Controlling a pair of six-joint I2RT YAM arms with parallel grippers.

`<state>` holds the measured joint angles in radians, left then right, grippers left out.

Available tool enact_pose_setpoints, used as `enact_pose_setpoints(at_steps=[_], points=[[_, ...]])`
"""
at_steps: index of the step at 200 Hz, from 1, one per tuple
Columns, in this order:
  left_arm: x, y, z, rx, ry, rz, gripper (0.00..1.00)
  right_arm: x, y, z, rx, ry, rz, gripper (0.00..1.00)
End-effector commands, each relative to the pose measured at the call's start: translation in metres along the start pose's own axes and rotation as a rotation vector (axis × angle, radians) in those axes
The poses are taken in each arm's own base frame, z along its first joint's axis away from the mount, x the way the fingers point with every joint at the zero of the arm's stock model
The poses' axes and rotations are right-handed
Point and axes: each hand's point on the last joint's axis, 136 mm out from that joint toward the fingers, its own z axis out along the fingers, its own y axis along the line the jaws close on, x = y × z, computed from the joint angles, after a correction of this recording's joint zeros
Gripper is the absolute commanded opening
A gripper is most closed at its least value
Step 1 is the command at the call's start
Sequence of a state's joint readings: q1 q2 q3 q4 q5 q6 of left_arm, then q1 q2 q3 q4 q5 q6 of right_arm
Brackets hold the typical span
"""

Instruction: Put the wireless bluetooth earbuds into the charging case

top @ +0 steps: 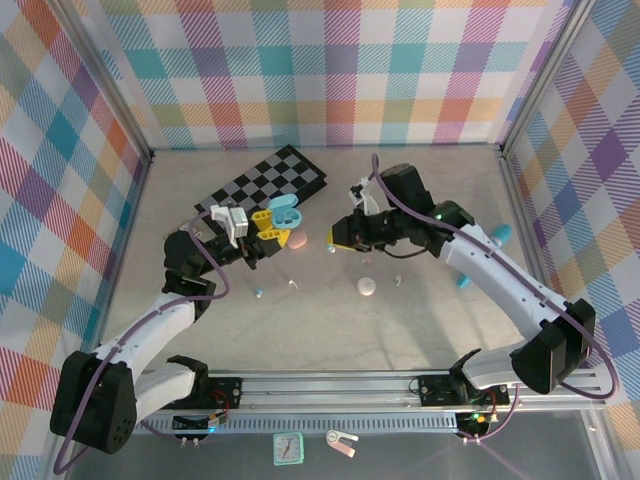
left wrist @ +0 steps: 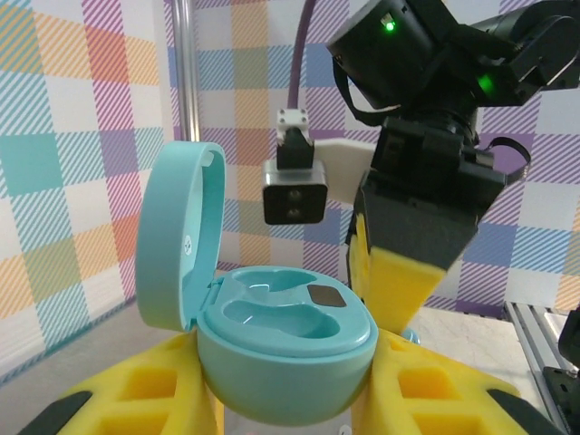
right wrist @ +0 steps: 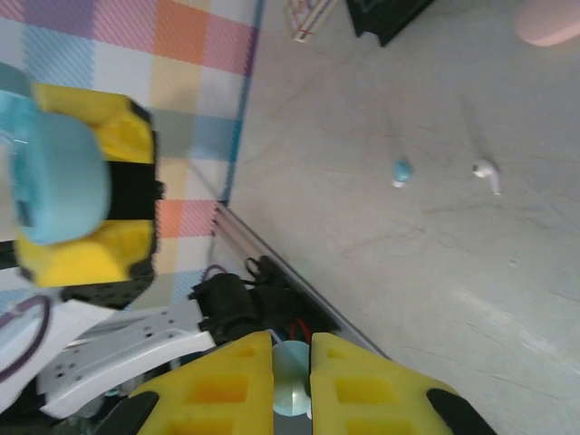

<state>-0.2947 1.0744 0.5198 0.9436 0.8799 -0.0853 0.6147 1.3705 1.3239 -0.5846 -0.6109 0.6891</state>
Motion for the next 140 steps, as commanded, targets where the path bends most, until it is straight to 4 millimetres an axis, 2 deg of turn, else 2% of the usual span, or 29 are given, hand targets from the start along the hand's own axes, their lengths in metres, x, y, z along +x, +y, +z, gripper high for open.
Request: enact_pose_setpoints(at_steps=[1,66,111,140], points=[[-0.002,-0.005,0.004,0.023,-0.018,0.034,0.25,-0.005,0.042,-0.012,-0.156,0.002,-0.073,0.13],[0.001,-0.008,0.009,0.046,0.001,0.040,0.25,-0.022,0.072,-0.019,-0.218,-0.023,-0.172,0.14],[0.000,-0.010,0.011,0.069,-0.004,0.050,0.25,-0.035,0.079,-0.014,-0.211,-0.044,-0.200,0.13],[-0.003,-0.010,0.011,0.077,-0.014,0.043,0.25,-0.037,0.084,-0.008,-0.220,-0.043,-0.215,0.13]])
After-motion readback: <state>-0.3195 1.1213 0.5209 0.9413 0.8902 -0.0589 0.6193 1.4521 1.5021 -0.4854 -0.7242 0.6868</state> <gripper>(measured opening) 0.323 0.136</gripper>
